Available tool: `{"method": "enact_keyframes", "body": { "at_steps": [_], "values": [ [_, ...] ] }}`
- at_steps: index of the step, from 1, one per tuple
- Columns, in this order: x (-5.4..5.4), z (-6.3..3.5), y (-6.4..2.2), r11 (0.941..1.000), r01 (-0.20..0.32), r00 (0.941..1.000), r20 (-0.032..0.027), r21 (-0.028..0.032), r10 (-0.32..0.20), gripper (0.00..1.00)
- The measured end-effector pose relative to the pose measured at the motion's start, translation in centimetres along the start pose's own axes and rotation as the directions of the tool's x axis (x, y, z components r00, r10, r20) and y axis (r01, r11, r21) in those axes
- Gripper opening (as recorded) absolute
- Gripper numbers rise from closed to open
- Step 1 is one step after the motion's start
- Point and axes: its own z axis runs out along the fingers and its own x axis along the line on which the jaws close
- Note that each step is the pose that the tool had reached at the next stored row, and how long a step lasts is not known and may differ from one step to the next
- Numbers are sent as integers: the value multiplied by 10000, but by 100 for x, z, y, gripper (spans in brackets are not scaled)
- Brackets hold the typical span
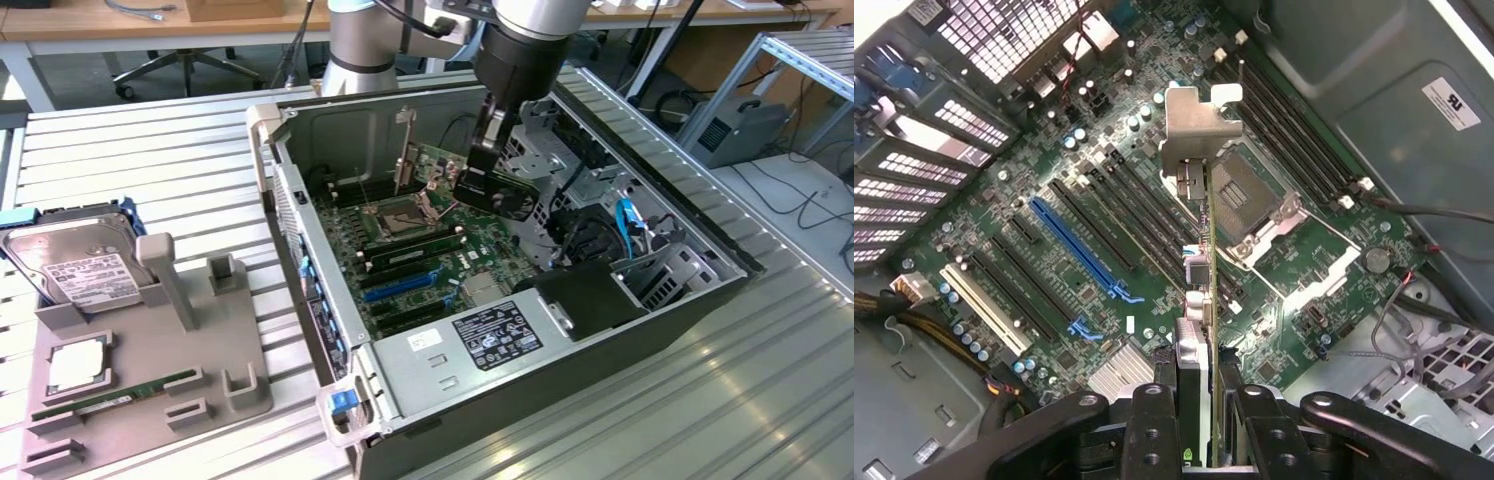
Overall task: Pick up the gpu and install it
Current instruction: 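Insert the gpu into the slot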
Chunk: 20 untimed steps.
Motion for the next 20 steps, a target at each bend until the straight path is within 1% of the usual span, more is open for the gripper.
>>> {"method": "enact_keyframes", "body": {
  "at_steps": [15,20],
  "values": [
    [0,0,0,9998,196,9998,-7,-4,-196,27],
    [0,0,0,9977,683,9977,-23,-17,-684,27]
  ]
}}
